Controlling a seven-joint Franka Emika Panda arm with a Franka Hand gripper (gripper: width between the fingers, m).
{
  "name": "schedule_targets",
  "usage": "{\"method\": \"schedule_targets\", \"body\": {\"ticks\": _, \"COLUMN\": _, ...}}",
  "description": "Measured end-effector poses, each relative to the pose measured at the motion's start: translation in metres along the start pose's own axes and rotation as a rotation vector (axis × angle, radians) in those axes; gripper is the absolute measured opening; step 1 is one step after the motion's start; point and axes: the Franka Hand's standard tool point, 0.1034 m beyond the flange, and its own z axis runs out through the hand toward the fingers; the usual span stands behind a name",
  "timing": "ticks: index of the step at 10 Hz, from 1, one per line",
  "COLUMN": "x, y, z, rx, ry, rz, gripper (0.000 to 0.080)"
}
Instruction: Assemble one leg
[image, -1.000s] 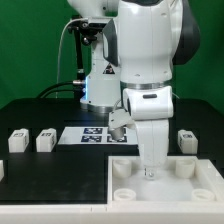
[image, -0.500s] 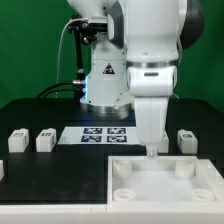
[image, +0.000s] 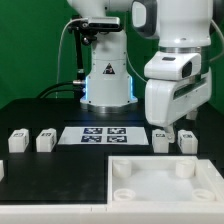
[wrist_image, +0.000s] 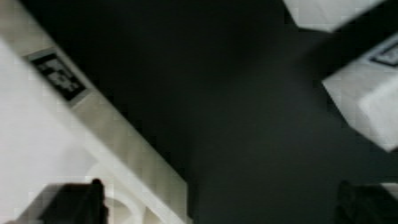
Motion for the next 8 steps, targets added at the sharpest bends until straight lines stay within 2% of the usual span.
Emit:
{"method": "schedule_targets", "body": {"ticks": 4, "x": 0.004, "y": -0.007, "z": 0.001, "rx": 0.022, "ry": 0.006, "rz": 0.406, "gripper": 0.0648}}
{"method": "schedule_targets", "body": {"ticks": 5, "x": 0.006, "y": -0.018, "z": 0.003, "rx": 0.046, "ry": -0.008, "rz": 0.66, "gripper": 0.0648}}
{"method": "schedule_targets", "body": {"ticks": 7, "x": 0.009, "y": -0.036, "z": 0.008, "rx": 0.061, "ry": -0.008, "rz": 0.871, "gripper": 0.0648}}
{"method": "schedule_targets", "body": {"ticks": 8, "x": 0.007, "y": -0.04, "z": 0.012, "rx": 0.063, "ry": 0.003, "rz": 0.897, "gripper": 0.0648}}
